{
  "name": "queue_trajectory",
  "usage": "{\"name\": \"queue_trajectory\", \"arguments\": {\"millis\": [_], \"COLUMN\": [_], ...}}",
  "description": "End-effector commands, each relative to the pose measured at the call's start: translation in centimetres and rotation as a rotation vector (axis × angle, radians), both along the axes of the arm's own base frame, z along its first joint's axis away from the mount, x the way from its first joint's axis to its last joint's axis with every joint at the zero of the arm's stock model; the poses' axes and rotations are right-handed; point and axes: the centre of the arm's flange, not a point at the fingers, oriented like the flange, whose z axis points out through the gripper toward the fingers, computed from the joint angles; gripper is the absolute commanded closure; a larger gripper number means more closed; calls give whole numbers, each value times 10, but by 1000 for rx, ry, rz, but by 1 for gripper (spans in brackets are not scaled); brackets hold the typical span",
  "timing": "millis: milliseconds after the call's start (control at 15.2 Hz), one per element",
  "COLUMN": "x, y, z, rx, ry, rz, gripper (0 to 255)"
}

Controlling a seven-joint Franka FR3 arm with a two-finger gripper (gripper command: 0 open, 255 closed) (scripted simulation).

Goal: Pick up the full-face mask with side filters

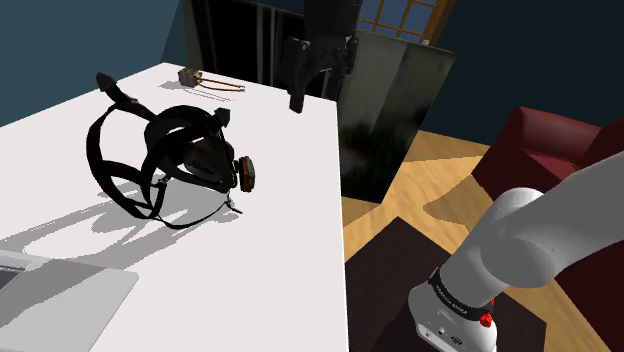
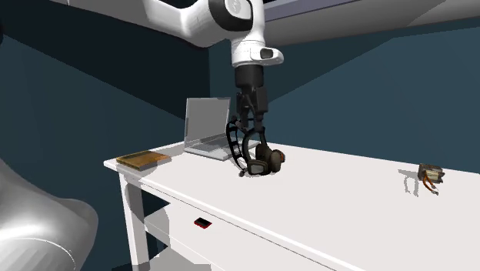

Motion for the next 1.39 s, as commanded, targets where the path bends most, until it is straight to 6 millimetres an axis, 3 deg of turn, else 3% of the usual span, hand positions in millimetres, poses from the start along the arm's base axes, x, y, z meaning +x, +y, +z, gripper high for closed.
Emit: {"name": "queue_trajectory", "arguments": {"millis": [0, 726, 1320], "x": [7, 42, 42], "y": [26, 160, 160], "z": [0, -3, -43], "rx": [4, 17, 17], "ry": [1, 8, 8], "rz": [3, 24, 24], "gripper": [0, 0, 0]}}
